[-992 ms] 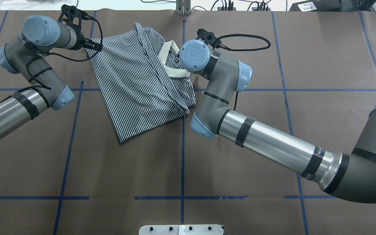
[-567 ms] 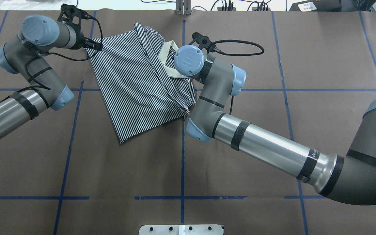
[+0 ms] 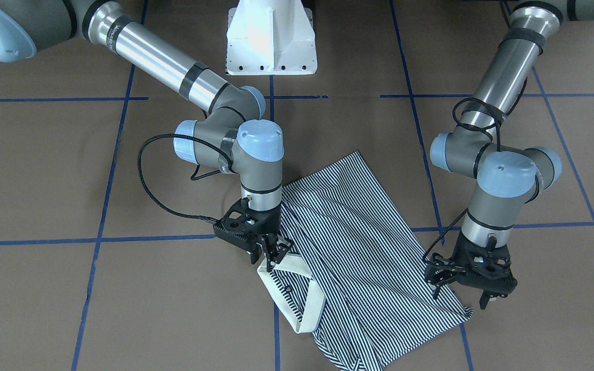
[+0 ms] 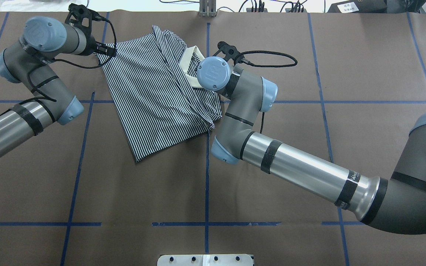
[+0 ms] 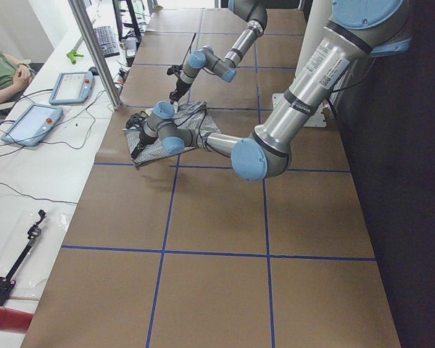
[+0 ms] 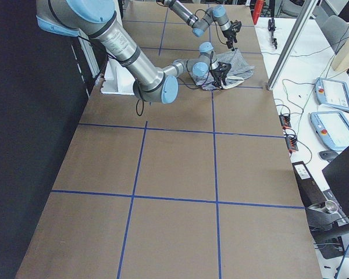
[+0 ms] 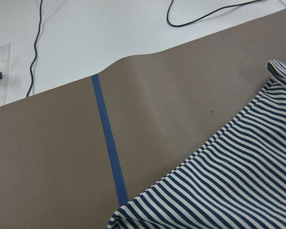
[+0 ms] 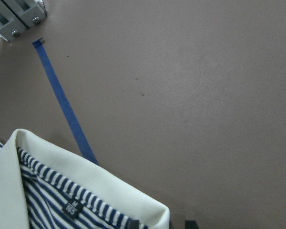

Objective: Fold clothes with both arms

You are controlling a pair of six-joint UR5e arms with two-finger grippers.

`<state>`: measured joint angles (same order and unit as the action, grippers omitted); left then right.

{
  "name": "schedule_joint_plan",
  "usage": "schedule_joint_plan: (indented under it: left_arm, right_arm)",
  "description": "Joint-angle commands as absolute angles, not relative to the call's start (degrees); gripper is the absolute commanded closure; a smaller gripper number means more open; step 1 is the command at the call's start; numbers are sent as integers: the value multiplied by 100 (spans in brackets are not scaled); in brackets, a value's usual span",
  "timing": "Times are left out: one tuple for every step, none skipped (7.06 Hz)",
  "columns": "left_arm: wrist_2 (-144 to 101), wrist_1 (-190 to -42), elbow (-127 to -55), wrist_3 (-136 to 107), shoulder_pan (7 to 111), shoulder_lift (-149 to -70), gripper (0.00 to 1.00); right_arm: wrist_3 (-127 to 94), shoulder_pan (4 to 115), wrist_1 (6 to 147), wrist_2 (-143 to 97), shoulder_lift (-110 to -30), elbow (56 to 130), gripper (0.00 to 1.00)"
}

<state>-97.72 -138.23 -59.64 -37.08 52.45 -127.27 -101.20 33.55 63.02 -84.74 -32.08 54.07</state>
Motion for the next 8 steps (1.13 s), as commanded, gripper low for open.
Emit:
schedule_joint_plan:
  left_arm:
    - [-9765, -13816, -5977, -3709, 5238, -12727, 0]
    - [-9773, -13816, -5977, -3709, 5238, -12735, 0]
    - [-9773, -13816, -5994, -3709, 5230, -12735, 0]
    - [-9773, -13816, -6038, -3718, 5229, -12735, 0]
    - [-9773, -13816, -6064, -3718, 5221, -12735, 0]
    - [-9773, -13816, -6099, -3718, 5212, -12735, 0]
    - [-9773, -13816, -6143, -3718, 5195, -12735, 0]
    - [-9773, -13816, -6152, -3718, 5186, -12735, 0]
  right_arm:
    - [-10125, 3349, 6328, -8481, -3208, 5396, 100]
    - [-10090, 3349, 6354, -8481, -3208, 5431, 100]
    - [-10090, 3366, 6354, -8481, -3225, 5536, 100]
    - [-10099, 3366, 6407, -8516, -3574, 6033, 100]
    - [-10099, 3366, 6616, -8534, -4169, 6908, 100]
    - [-10107, 3331, 6879, -8499, -4749, 7700, 100]
    - [-10142, 3122, 6899, -8325, -5286, 8274, 100]
    - [-10125, 2911, 6899, -8027, -5639, 8662, 100]
